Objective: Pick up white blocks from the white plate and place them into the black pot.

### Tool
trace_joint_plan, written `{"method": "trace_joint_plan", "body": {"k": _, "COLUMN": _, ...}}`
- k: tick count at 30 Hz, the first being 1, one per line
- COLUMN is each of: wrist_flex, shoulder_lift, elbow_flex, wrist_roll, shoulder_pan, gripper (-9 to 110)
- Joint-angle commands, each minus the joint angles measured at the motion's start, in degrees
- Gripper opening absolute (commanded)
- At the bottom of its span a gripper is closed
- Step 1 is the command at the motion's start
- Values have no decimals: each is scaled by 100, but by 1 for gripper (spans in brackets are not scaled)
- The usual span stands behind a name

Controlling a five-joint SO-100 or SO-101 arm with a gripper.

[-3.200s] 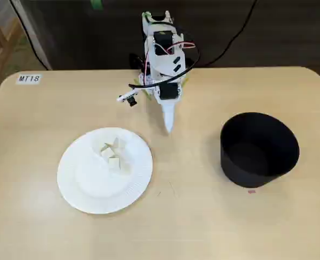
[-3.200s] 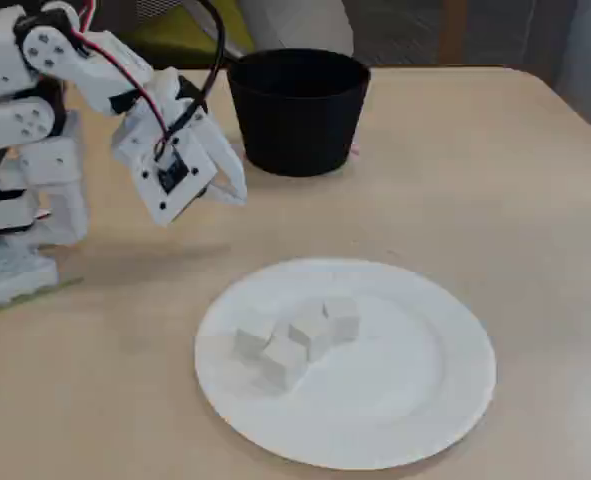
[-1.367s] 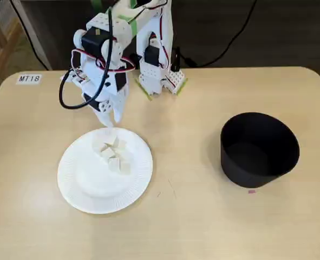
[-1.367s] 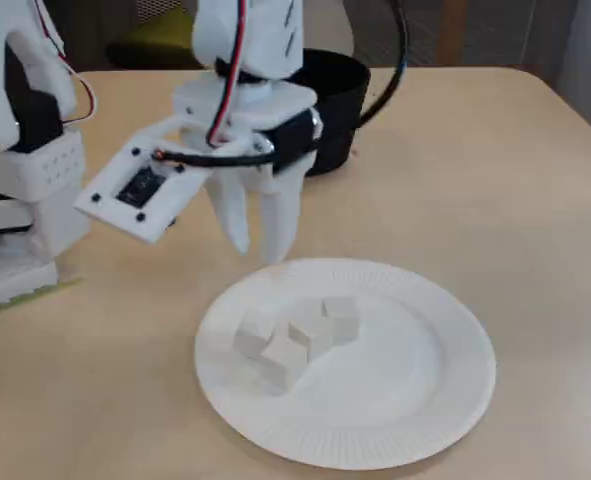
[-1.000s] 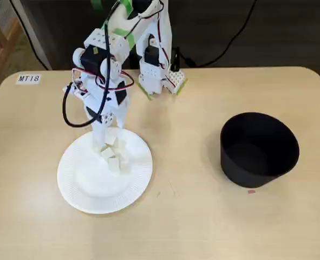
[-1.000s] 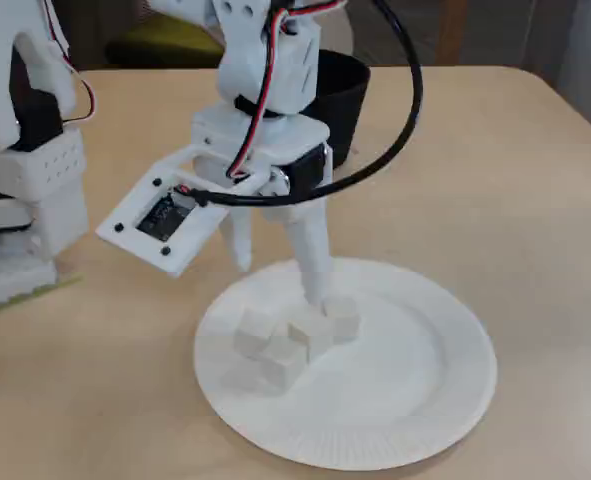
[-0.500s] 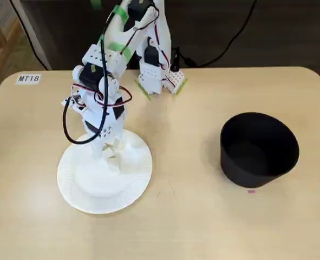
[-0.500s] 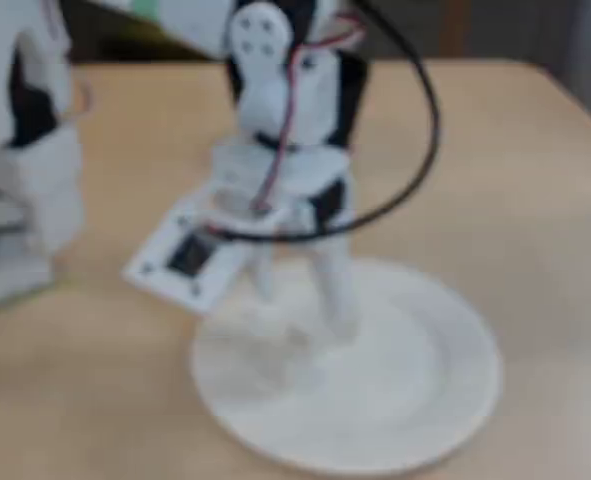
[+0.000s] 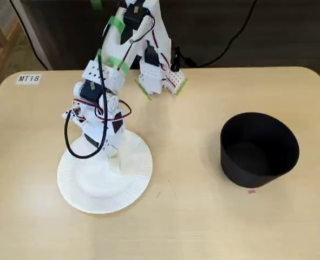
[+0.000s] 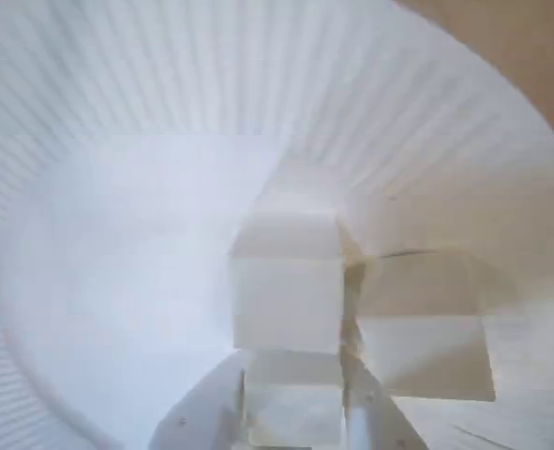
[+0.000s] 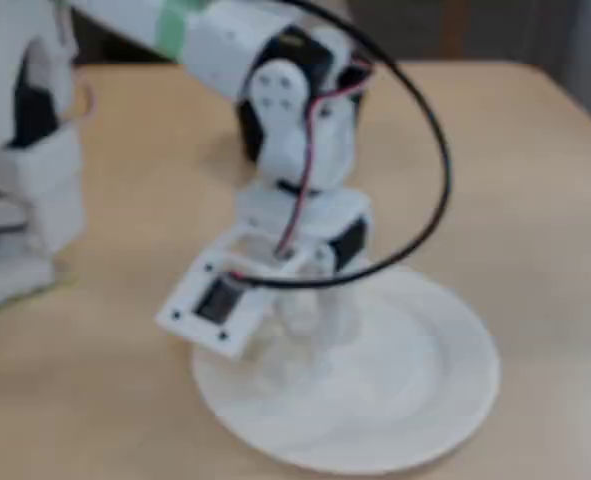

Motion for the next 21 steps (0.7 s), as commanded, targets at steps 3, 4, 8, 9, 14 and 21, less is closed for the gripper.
{"method": "trace_joint_plan", "body": {"k": 3, "wrist_flex": -633, "shoulder_lift": 615, "elbow_flex": -158, "wrist_roll": 70, "shoulder_pan": -88, "gripper": -2}}
{"method": "trace_joint_plan", "body": {"k": 4, "wrist_flex": -782, "shoulder_lift": 861, "elbow_flex": -149, "wrist_roll": 176, "shoulder_pan": -158, "gripper": -2}}
{"method": "trace_joint_plan", "body": {"k": 8, "wrist_flex": -1459, "shoulder_lift": 2171, "elbow_flex": -149, "wrist_roll": 1072, "shoulder_pan": -747, "gripper": -2}}
{"method": "trace_joint_plan", "body": {"k": 9, "wrist_flex": -1652, "shoulder_lift": 2496, "elbow_flex": -176, "wrist_roll": 1318, "shoulder_pan": -993, "gripper": -2}}
{"method": "trace_joint_plan", "body": {"k": 14, "wrist_flex": -2039, "shoulder_lift": 3568, "elbow_flex": -237, "wrist_roll": 1670, "shoulder_pan": -2637, "gripper": -2}}
{"method": "trace_joint_plan", "body": {"k": 21, "wrist_flex": -2435, "shoulder_lift": 4192, "elbow_flex": 281, "wrist_roll": 466, "shoulder_pan": -4992, "gripper": -2}}
